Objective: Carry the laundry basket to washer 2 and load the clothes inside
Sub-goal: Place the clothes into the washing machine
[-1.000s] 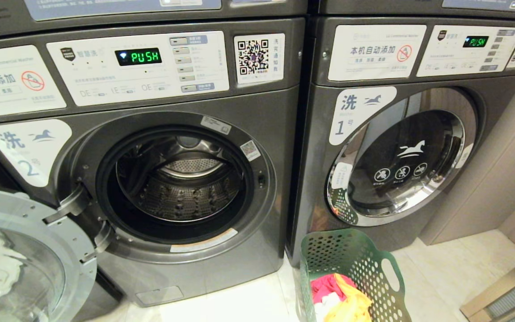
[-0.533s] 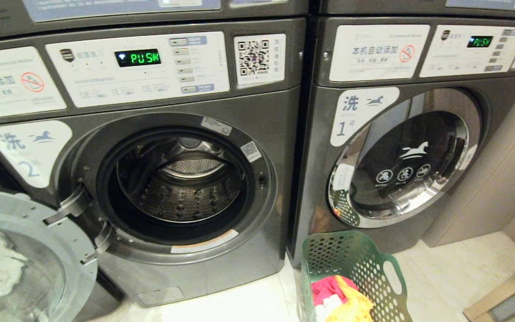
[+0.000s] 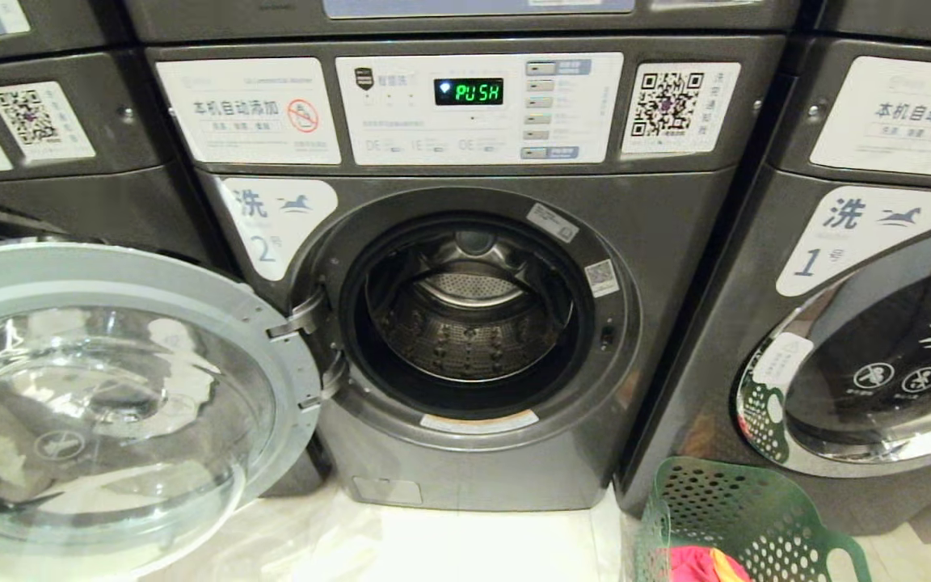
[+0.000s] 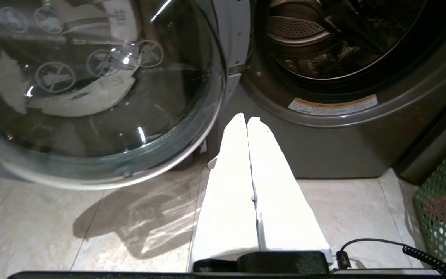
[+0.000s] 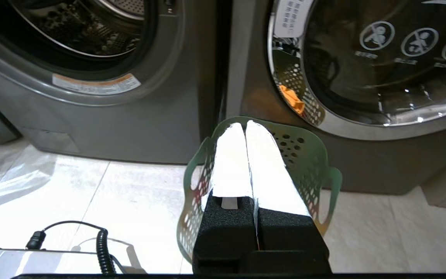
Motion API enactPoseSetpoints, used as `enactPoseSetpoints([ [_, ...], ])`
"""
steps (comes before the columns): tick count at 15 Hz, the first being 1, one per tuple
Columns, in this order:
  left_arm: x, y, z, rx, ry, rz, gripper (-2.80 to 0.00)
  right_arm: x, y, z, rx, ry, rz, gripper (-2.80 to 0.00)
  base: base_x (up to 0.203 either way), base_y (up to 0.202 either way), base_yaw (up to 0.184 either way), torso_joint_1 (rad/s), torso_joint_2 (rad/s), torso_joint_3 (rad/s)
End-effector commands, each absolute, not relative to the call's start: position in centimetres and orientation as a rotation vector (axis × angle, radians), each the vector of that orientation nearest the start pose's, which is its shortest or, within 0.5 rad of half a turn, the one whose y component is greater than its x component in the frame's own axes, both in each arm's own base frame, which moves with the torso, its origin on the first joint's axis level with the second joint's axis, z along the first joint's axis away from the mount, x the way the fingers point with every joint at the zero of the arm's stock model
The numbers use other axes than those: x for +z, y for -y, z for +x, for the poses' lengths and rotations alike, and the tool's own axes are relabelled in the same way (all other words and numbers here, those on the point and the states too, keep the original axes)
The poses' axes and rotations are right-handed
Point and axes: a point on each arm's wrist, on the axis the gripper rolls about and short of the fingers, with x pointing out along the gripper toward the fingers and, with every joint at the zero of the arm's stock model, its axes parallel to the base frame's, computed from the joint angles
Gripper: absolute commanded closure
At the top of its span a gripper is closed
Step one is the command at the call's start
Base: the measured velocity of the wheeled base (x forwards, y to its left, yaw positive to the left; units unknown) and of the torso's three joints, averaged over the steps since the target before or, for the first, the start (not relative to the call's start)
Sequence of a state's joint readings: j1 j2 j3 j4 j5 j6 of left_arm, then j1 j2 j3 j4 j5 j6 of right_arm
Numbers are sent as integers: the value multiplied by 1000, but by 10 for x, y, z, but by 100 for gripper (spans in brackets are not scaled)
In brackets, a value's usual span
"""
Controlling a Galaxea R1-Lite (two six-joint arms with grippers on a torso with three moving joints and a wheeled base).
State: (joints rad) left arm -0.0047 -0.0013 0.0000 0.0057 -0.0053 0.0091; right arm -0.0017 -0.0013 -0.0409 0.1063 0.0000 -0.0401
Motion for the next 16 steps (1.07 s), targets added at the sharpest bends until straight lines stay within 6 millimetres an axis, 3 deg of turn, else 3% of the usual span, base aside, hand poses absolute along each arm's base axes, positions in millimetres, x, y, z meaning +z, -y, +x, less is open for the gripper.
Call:
enactPoseSetpoints([
  [1, 75, 0, -23, -11, -6, 9, 0, 76, 0, -26, 1, -66, -40, 0, 3, 0, 76, 2, 6, 2],
  [16, 75, 0, -23, -11, -5, 9, 0, 76, 0, -26, -1, -66, -31, 0, 0, 0, 0, 0, 0, 0],
])
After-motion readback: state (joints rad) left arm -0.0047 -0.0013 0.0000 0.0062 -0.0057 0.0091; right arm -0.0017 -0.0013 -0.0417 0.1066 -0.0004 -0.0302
